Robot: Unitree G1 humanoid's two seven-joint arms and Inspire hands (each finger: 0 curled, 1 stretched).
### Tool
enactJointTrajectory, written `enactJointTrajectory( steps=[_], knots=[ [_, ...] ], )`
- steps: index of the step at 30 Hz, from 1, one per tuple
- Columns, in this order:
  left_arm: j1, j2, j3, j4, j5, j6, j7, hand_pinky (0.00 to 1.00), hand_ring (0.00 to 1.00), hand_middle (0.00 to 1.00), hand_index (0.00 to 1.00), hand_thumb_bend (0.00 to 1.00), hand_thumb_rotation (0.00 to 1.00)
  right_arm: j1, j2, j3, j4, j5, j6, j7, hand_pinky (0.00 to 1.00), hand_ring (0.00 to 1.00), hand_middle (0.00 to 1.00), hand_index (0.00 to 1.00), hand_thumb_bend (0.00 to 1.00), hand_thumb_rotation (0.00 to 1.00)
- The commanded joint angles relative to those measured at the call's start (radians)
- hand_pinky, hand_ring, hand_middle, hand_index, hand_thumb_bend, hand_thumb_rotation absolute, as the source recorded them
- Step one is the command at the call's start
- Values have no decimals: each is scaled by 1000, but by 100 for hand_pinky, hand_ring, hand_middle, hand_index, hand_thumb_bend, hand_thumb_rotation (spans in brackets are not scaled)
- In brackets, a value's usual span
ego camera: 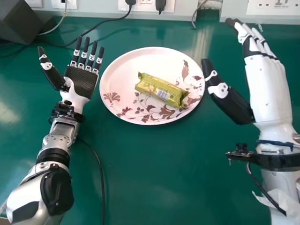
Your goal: Pick up biscuit and place it in the plate
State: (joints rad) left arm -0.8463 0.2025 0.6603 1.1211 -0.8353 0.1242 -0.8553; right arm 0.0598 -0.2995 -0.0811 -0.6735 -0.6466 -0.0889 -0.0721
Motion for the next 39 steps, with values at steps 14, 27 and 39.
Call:
enactJointTrajectory(
  steps=[14,27,39],
  knots=[
    [10,15,25,48,16,3,-11,71,87,94,97,97,96,83,90,-77,19,163,-139,-91,85,97,100,100,71,75],
    [13,24,32,44,15,26,-23,70,87,95,96,100,97,163,166,-112,96,431,-278,-84,79,93,100,100,65,85],
    [34,57,56,24,0,52,-54,73,86,93,93,100,94,208,235,-97,227,670,-458,-36,83,94,100,100,60,86]
  ],
)
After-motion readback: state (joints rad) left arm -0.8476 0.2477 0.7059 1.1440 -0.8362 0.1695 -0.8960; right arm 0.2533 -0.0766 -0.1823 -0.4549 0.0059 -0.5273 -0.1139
